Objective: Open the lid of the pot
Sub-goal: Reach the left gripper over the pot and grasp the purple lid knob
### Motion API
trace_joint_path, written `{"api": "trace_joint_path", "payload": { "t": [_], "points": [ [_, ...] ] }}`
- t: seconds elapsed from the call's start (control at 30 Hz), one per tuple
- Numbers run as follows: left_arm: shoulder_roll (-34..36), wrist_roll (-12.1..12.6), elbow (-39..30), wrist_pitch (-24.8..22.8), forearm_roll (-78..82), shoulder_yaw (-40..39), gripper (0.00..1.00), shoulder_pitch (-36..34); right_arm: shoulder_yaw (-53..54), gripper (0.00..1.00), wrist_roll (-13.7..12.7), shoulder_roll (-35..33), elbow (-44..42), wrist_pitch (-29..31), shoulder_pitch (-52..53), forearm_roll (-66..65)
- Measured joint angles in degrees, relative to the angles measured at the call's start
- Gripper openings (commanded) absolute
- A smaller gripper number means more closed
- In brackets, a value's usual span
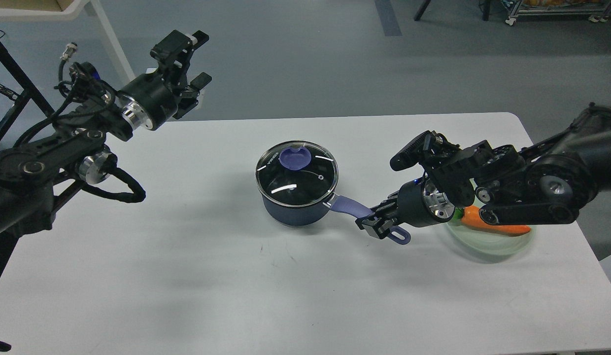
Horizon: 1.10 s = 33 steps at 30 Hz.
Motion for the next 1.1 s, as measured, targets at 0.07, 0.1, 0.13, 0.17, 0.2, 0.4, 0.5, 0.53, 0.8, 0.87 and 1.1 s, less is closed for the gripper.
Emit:
{"api": "trace_joint_path", "payload": {
  "t": [0.07,0.1,0.13,0.17,0.2,0.4,0.5,0.53,0.8,0.87,1.1],
  "points": [
    [-1.1,-0.1,-1.0,1.4,9.0,0.5,0.99,-0.8,0.0,0.21,0.1,-0.1,0.0,0.1,0.0,0.0],
    [-1.6,-0.1,-1.6,2.0,13.5,0.6,0.99,-1.0,0.0,0.21,0.1,-0.1,0.0,0.1,-0.1,0.0],
    [-2.2,-0.1,-2.4,2.5,18.2,0.7,0.99,-1.2,0.0,0.21,0.1,-0.1,0.0,0.1,-0.2,0.0],
    [-2.7,0.0,-3.1,3.0,22.7,0.7,0.99,-1.2,0.0,0.21,0.2,-0.2,0.0,0.2,-0.3,0.0],
    [-3.3,0.1,-3.8,3.3,26.7,0.8,0.99,-1.3,0.0,0.21,0.2,-0.2,0.0,0.2,-0.4,0.0],
    [-6.8,0.6,-5.2,4.9,48.5,2.0,0.99,-1.8,0.3,0.21,0.3,-0.2,-0.2,0.2,-0.4,-0.2],
    [-7.4,1.9,-5.0,6.5,54.2,5.0,0.99,-2.1,0.4,0.21,0.3,-0.1,-0.3,0.2,-0.4,-0.3],
    [-7.5,2.6,-4.9,7.5,55.6,6.5,0.99,-2.2,0.4,0.21,0.3,-0.1,-0.3,0.2,-0.4,-0.3],
    [-8.2,5.0,-3.2,14.8,59.7,15.5,0.99,-3.1,0.4,0.21,0.4,-0.2,-0.3,0.2,-0.3,-0.3],
    [-8.9,5.0,-2.3,14.9,59.7,16.0,0.99,-3.1,0.4,0.21,0.4,-0.2,-0.3,0.2,-0.3,-0.4],
    [-12.0,4.9,0.8,15.1,58.8,16.2,0.99,-2.4,0.4,0.21,0.4,-0.1,-0.4,0.2,-0.3,-0.7]
  ]
}}
